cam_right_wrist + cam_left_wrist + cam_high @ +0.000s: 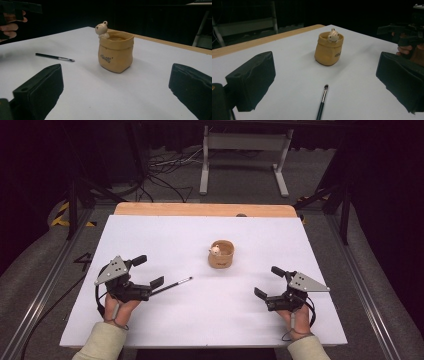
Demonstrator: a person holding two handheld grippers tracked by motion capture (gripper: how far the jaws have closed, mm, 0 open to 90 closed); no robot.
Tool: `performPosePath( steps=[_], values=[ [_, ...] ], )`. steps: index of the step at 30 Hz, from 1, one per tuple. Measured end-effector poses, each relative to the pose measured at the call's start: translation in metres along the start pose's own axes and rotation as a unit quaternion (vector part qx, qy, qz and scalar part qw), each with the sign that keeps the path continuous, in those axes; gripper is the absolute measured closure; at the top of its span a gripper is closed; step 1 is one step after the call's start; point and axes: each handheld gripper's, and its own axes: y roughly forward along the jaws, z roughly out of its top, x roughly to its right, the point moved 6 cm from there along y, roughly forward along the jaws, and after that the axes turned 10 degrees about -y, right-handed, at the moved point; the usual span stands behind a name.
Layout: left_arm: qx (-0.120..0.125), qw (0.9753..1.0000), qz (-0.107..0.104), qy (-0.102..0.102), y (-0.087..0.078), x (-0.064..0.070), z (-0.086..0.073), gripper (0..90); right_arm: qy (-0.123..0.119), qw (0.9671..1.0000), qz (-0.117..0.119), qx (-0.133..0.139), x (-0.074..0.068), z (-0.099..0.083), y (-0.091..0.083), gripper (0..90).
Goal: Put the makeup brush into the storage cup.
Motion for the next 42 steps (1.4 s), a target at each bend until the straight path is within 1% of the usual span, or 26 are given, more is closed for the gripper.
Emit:
performPosePath(
  steps=[2,6,9,10,11,12,14,15,17,19,20,21,22,23,25,27,28,29,30,34,35,37,38,39,40,42],
  values=[
    [-0.002,1.0,-0.003,0.006,0.003,0.0,0.003,3.1,0.004,1.0,-0.003,0.002,0.002,0.0,0.0,0.0],
    [-0.017,0.9998,-0.011,0.006,0.011,0.003,0.007,2.8,0.008,0.9999,-0.006,0.003,0.003,-0.001,-0.001,0.0],
    [-0.039,0.9992,-0.005,0.013,0.016,0.003,0.013,2.8,0.008,1.0,-0.006,0.0,0.003,-0.001,0.0,0.0],
    [-0.039,0.9992,-0.005,0.013,0.016,0.003,0.013,2.9,0.007,1.0,-0.007,-0.002,0.003,-0.001,0.0,0.0],
    [-0.047,0.9988,-0.003,0.014,0.017,0.004,0.015,2.9,0.007,1.0,-0.006,-0.002,0.003,-0.001,0.0,0.0],
    [-0.065,0.9976,0.005,0.023,0.02,0.004,0.018,2.9,0.007,1.0,-0.006,-0.002,0.003,-0.001,0.0,0.0],
    [-0.09,0.9953,0.011,0.033,0.023,0.005,0.02,2.9,0.008,0.9999,-0.006,-0.001,0.003,-0.001,0.0,0.0],
    [-0.09,0.9953,0.011,0.033,0.023,0.005,0.02,2.9,0.008,0.9999,-0.006,-0.001,0.003,-0.001,0.0,0.0],
    [-0.116,0.9922,0.019,0.043,0.026,0.006,0.021,2.9,0.009,0.9999,-0.006,-0.002,0.003,-0.001,0.0,0.0],
    [-0.138,0.9894,0.021,0.041,0.029,0.006,0.023,2.9,0.008,0.9999,-0.006,-0.001,0.003,-0.001,0.0,0.0],
    [-0.154,0.9868,0.025,0.044,0.031,0.005,0.025,3.0,0.009,0.9999,-0.006,-0.001,0.003,-0.001,0.0,0.0],
    [-0.16,0.9857,0.029,0.043,0.032,0.005,0.026,3.2,0.009,0.9999,-0.005,-0.001,0.003,-0.001,0.0,0.0],
    [-0.16,0.9857,0.029,0.043,0.032,0.005,0.026,3.2,0.009,0.9999,-0.005,-0.001,0.003,-0.002,0.0,0.0],
    [-0.175,0.9828,0.038,0.046,0.034,0.004,0.028,3.2,0.01,0.9999,-0.004,-0.001,0.003,-0.002,0.0,0.0],
    [-0.186,0.9802,0.048,0.049,0.035,0.003,0.03,2.6,0.011,0.9999,-0.003,-0.002,0.003,-0.002,0.0,0.0],
    [-0.206,0.9755,0.057,0.053,0.037,0.002,0.031,2.3,0.011,0.9999,-0.002,-0.002,0.003,-0.002,0.001,0.0],
    [-0.206,0.9755,0.057,0.053,0.037,0.002,0.031,2.3,0.011,0.9999,-0.002,-0.002,0.003,-0.002,0.001,0.0],
    [-0.219,0.9721,0.063,0.057,0.038,0.0,0.031,2.3,0.011,0.9999,-0.002,-0.002,0.003,-0.002,0.001,0.0],
    [-0.225,0.9705,0.066,0.057,0.038,-0.001,0.032,2.3,0.012,0.9999,-0.002,-0.002,0.003,-0.002,0.0,0.0],
    [-0.254,0.9627,0.076,0.054,0.039,-0.004,0.033,2.6,0.013,0.9999,0.0,0.0,0.003,-0.002,0.0,0.0],
    [-0.259,0.9615,0.074,0.053,0.04,-0.004,0.033,2.7,0.013,0.9999,0.0,-0.001,0.003,-0.002,0.0,0.0],
    [-0.275,0.9566,0.08,0.056,0.041,-0.005,0.033,2.7,0.014,0.9999,0.001,-0.001,0.003,-0.002,0.0,0.0],
    [-0.287,0.9525,0.087,0.053,0.042,-0.006,0.033,2.9,0.014,0.9999,0.001,-0.001,0.003,-0.002,0.001,0.0],
    [-0.293,0.9508,0.087,0.051,0.043,-0.006,0.033,2.7,0.015,0.9999,0.002,-0.001,0.003,-0.002,0.001,0.0],
    [-0.297,0.95,0.086,0.044,0.044,-0.006,0.033,2.7,0.016,0.9999,0.002,-0.001,0.003,-0.002,0.001,0.0],
    [-0.307,0.9465,0.09,0.041,0.045,-0.006,0.034,3.0,0.016,0.9999,0.002,-0.001,0.003,-0.002,0.001,0.0]
  ],
)
